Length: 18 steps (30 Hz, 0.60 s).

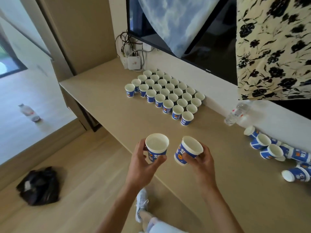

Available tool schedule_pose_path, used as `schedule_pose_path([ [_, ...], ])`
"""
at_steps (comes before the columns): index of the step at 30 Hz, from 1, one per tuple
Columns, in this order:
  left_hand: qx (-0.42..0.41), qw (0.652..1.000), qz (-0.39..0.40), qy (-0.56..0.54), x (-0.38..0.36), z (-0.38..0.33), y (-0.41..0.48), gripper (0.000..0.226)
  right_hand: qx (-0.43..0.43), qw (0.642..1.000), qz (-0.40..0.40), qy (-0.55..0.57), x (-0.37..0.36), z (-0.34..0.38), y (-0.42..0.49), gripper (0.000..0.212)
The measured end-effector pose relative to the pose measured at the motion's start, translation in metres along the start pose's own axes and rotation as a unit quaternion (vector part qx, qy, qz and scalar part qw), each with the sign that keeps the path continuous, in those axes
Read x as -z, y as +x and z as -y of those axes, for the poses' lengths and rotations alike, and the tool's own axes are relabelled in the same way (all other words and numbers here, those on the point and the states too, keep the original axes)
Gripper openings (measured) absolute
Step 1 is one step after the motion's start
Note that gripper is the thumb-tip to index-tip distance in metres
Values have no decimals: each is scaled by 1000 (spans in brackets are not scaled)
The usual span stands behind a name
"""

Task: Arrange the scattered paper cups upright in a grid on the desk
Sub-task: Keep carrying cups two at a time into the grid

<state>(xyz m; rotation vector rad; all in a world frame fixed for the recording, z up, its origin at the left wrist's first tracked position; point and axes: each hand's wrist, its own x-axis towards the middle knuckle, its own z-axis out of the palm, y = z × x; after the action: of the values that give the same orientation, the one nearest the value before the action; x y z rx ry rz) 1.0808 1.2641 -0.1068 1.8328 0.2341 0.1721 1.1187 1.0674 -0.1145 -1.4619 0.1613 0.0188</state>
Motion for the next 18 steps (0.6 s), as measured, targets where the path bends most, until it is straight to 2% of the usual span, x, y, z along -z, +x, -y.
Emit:
schedule_pose_path([
  [8,18,999,-26,44,54,20,98,58,-22,997,-50,56,-74,-35,94,64],
  [18,37,997,-31,66,91,27,236,59,-9,994,-42,97,-159,-29,195,63],
])
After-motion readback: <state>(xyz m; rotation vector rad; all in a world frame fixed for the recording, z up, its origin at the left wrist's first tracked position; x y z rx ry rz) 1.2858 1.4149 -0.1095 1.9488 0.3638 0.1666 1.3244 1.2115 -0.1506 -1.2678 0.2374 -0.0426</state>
